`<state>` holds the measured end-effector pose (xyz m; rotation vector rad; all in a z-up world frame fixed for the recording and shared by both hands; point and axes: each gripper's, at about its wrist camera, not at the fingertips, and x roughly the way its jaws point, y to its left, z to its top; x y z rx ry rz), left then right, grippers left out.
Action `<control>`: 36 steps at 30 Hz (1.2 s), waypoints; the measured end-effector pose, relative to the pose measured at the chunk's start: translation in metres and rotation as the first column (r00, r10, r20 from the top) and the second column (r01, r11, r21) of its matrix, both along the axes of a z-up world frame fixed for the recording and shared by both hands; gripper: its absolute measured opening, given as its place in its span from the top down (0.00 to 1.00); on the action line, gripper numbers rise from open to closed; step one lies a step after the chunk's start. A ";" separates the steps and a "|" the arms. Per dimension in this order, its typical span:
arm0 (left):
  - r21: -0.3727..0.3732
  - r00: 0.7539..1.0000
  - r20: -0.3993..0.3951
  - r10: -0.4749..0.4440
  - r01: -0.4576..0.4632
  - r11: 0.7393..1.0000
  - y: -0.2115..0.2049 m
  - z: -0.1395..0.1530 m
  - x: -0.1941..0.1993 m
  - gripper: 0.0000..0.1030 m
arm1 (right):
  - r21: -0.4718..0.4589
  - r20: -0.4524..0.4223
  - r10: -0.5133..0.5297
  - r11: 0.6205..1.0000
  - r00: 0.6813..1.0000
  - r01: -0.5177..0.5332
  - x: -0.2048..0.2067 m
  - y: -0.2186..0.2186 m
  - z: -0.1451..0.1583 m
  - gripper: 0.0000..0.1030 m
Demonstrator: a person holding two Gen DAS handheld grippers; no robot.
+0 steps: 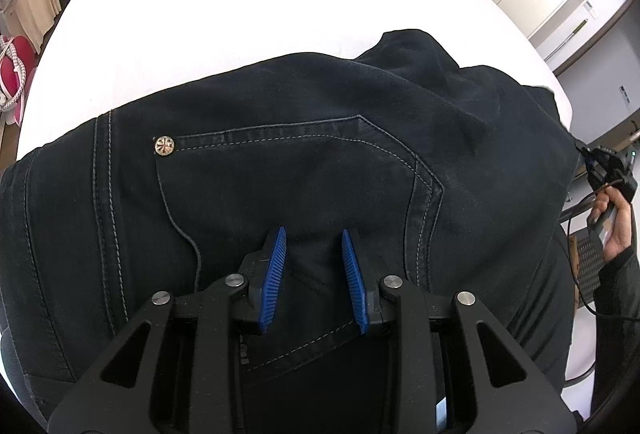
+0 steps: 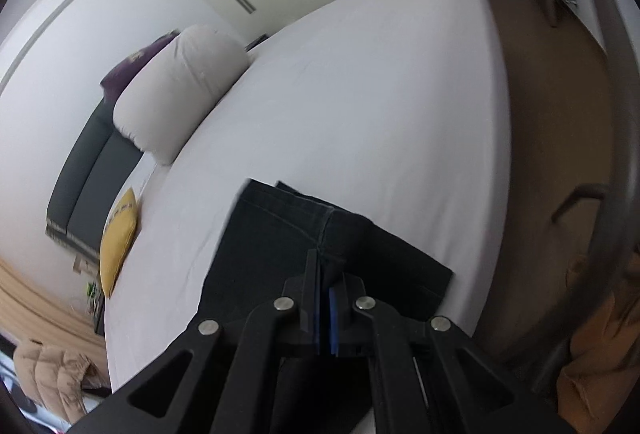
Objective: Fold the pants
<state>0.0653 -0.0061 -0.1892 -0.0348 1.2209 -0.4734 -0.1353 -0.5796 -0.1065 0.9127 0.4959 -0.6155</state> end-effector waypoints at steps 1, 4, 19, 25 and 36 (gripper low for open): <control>0.003 1.000 -0.001 0.000 0.000 1.000 -0.002 -0.001 0.001 0.72 | -0.001 -0.005 -0.006 1.000 1.000 0.006 -0.003 -0.001 -0.002 0.96; 0.016 1.000 0.002 -0.009 0.009 1.000 -0.005 0.002 0.001 0.72 | 0.017 -0.027 -0.017 1.000 0.999 0.018 -0.012 -0.005 -0.012 0.96; 0.032 1.000 0.006 -0.020 0.019 0.999 -0.015 0.008 0.000 0.72 | -0.006 -0.151 -0.020 1.000 0.988 0.019 -0.004 -0.007 -0.041 0.96; 0.018 1.000 0.012 -0.015 0.015 1.000 -0.013 0.009 -0.001 0.72 | -0.052 -0.213 -0.015 0.999 0.977 0.004 0.005 -0.004 -0.040 0.95; 0.051 0.999 0.050 -0.005 0.002 0.999 -0.009 0.018 -0.018 0.69 | -0.059 -0.244 0.196 0.974 0.950 -0.217 -0.004 0.045 0.031 0.50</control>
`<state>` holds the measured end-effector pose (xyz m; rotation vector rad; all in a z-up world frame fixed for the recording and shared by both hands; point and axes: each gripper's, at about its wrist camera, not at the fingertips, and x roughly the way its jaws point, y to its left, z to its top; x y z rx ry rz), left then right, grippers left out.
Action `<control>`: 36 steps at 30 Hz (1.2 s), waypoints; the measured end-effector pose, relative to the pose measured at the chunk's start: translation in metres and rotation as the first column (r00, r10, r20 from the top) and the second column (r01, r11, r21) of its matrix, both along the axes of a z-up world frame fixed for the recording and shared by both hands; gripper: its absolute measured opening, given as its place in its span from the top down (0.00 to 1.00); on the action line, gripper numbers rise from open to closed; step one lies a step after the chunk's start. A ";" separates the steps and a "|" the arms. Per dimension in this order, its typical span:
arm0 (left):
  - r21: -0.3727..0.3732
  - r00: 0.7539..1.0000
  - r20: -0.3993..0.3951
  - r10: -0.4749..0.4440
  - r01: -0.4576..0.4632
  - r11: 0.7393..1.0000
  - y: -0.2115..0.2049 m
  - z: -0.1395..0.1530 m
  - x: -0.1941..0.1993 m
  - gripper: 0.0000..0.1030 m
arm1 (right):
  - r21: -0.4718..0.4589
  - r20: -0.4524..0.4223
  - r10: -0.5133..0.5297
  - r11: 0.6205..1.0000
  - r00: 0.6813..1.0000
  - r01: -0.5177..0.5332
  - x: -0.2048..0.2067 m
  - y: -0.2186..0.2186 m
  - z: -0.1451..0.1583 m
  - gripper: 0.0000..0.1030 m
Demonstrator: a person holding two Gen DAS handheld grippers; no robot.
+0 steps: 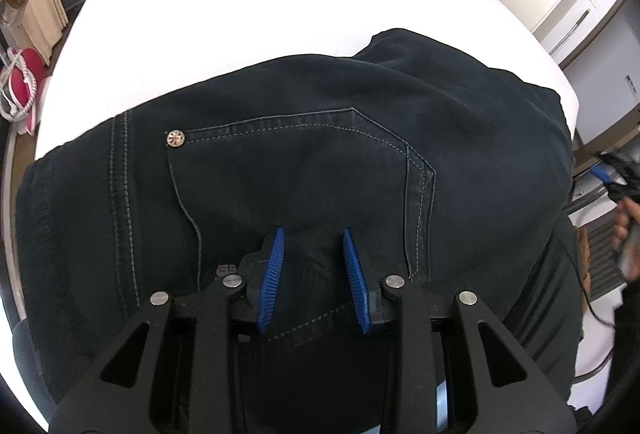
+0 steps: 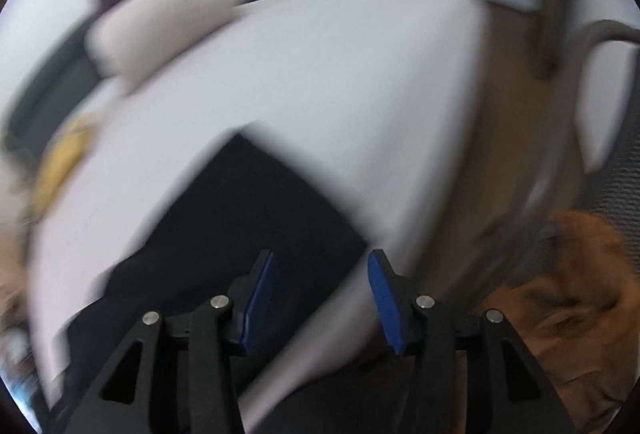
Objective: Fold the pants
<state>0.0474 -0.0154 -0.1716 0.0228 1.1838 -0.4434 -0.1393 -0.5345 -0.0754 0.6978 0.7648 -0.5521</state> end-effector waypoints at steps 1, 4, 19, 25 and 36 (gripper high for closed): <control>-0.001 1.000 0.004 0.001 -0.001 1.000 0.000 0.001 -0.003 0.62 | 0.091 0.053 0.078 0.992 0.996 -0.083 0.002 0.016 0.001 0.50; -0.021 1.000 0.020 -0.003 0.003 1.000 -0.002 0.003 -0.010 0.48 | 0.363 0.192 0.219 0.890 0.957 -0.277 0.005 0.073 -0.016 0.50; -0.030 0.998 0.052 0.018 -0.016 0.999 0.010 0.005 -0.025 0.47 | 0.708 0.233 0.229 0.626 0.945 -0.327 0.019 0.177 -0.094 0.50; -0.018 0.998 0.057 0.016 -0.015 1.000 0.009 0.005 -0.025 0.47 | 0.742 0.267 0.200 0.582 0.943 -0.334 0.033 0.193 -0.108 0.53; -0.005 0.999 0.052 0.003 -0.002 1.000 0.011 0.006 -0.026 0.47 | 0.699 0.250 0.241 0.625 0.938 -0.347 0.026 0.197 -0.111 0.94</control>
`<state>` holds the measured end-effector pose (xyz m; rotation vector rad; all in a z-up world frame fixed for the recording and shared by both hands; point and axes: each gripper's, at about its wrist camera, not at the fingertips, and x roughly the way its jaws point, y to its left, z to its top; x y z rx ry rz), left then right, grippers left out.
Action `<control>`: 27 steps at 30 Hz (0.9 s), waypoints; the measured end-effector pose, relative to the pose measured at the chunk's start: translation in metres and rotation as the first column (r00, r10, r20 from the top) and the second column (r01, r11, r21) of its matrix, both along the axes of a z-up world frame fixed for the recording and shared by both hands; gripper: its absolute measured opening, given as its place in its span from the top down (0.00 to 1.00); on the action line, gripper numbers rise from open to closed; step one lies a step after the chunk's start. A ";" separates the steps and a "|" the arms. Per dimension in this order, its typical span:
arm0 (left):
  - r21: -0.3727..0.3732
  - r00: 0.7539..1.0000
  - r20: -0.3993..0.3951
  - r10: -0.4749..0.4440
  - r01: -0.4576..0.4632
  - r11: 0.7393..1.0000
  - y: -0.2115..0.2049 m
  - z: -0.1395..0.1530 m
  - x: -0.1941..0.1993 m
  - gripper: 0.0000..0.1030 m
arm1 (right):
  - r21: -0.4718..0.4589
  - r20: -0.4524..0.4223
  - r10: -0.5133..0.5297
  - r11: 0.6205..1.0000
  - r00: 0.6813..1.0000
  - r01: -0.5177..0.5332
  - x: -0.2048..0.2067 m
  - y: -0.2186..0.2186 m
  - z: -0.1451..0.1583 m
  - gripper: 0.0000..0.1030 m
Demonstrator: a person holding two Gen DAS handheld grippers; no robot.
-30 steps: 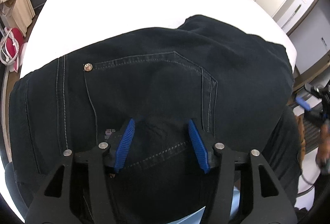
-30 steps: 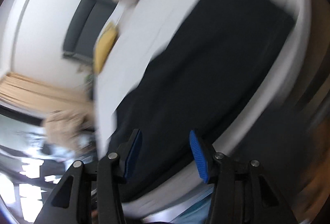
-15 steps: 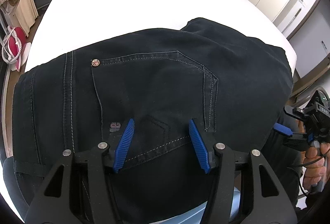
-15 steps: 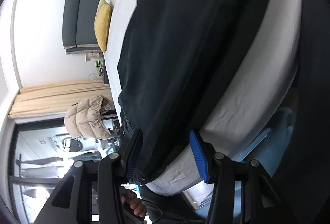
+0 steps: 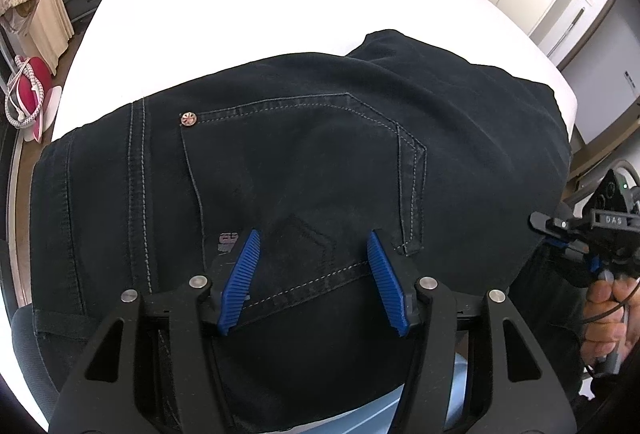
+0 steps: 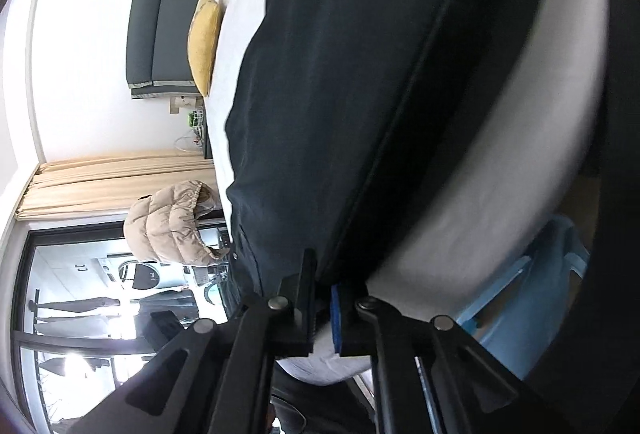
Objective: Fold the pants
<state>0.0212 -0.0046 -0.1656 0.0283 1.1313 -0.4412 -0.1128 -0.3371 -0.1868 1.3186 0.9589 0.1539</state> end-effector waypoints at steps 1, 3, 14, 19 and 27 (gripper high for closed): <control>-0.001 1.000 0.000 0.002 -0.002 1.000 -0.001 0.000 0.001 0.47 | -0.006 -0.003 -0.003 1.000 1.000 0.003 -0.003 0.001 -0.002 0.97; -0.002 1.000 0.002 0.003 -0.003 1.000 -0.001 0.000 0.001 0.47 | -0.010 0.002 -0.009 1.000 1.000 0.009 -0.007 0.000 -0.003 0.97; -0.004 1.000 0.001 0.009 -0.009 1.000 0.000 0.000 0.000 0.46 | 0.046 0.064 -0.164 0.986 0.984 0.161 -0.011 -0.048 -0.005 0.77; 0.002 1.000 0.006 0.005 -0.005 1.000 -0.003 -0.001 0.000 0.45 | 0.008 0.062 -0.227 0.974 0.972 0.226 -0.021 -0.074 -0.001 0.95; 0.002 1.000 0.003 0.017 -0.017 1.000 -0.003 -0.001 0.004 0.44 | -0.113 0.059 -0.215 0.969 0.975 0.221 -0.032 -0.076 0.011 0.95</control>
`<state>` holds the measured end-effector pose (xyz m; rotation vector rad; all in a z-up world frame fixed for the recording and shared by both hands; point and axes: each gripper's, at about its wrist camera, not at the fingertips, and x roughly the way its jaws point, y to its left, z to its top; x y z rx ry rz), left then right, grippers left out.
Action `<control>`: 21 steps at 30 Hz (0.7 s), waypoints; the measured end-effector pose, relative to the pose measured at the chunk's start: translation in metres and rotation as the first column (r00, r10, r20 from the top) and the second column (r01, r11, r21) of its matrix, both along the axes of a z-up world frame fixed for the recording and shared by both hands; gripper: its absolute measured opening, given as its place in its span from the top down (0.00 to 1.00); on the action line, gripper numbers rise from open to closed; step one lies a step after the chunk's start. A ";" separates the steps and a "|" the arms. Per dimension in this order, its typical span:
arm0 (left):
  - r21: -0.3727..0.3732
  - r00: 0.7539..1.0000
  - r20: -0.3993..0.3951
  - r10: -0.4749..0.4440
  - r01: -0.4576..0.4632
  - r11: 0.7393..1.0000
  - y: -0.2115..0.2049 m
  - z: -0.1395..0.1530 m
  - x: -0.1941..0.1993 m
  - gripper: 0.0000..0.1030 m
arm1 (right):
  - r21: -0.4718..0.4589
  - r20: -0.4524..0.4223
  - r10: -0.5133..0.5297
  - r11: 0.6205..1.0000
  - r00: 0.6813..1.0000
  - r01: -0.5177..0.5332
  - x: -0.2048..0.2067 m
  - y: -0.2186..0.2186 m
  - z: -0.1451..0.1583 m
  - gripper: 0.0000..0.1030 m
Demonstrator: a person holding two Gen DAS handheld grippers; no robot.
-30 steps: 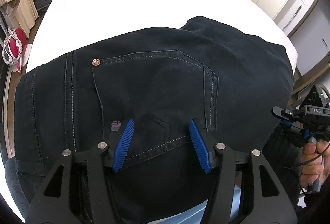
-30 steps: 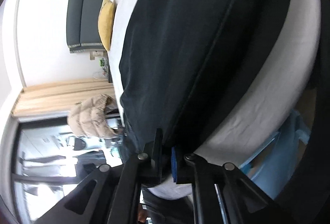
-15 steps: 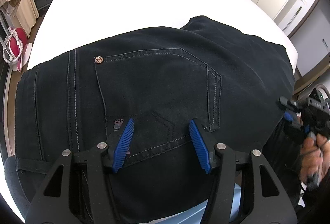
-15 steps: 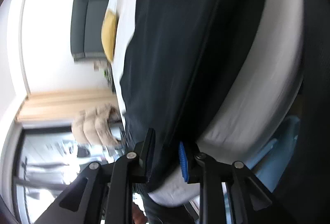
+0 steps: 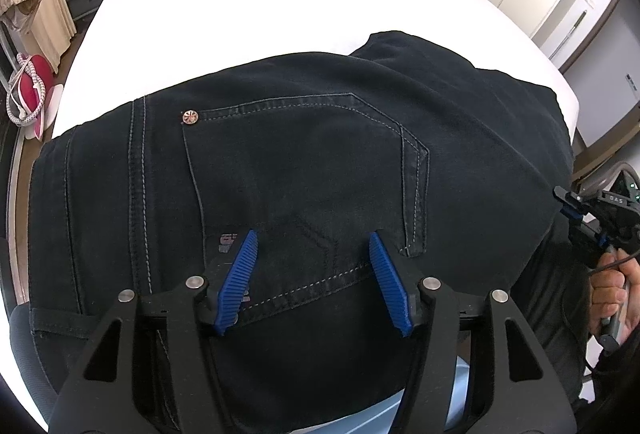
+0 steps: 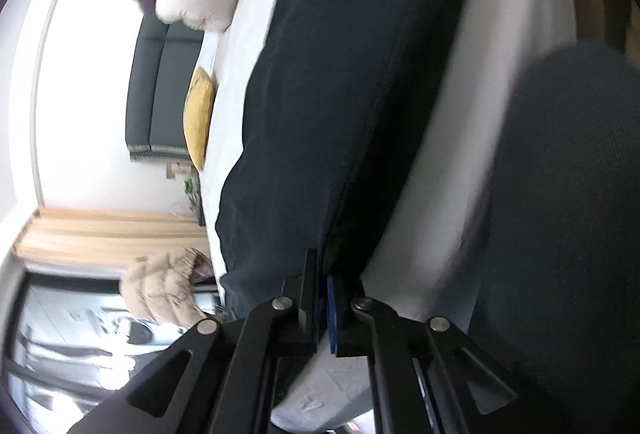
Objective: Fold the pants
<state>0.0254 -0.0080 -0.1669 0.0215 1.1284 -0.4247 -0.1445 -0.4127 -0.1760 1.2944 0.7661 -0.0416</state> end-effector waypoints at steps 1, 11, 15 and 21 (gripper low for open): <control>-0.004 1.000 -0.003 0.011 -0.011 1.000 -0.001 0.003 0.001 0.44 | -0.008 0.003 0.008 1.000 1.000 -0.008 0.003 -0.002 0.003 0.91; -0.027 0.956 0.088 -0.281 0.285 0.958 -0.128 0.041 0.065 0.44 | -0.008 -0.028 -0.061 0.998 0.998 0.061 0.014 -0.039 -0.001 0.96; 0.083 0.923 0.002 -0.385 0.384 0.920 -0.192 0.011 0.096 0.44 | -0.060 -0.064 -0.062 0.997 0.996 0.058 0.004 -0.039 0.003 0.98; 0.117 0.937 -0.046 -0.346 0.349 0.930 -0.203 -0.021 0.120 0.43 | -0.091 -0.079 -0.062 0.994 0.995 0.055 -0.001 -0.040 0.006 0.97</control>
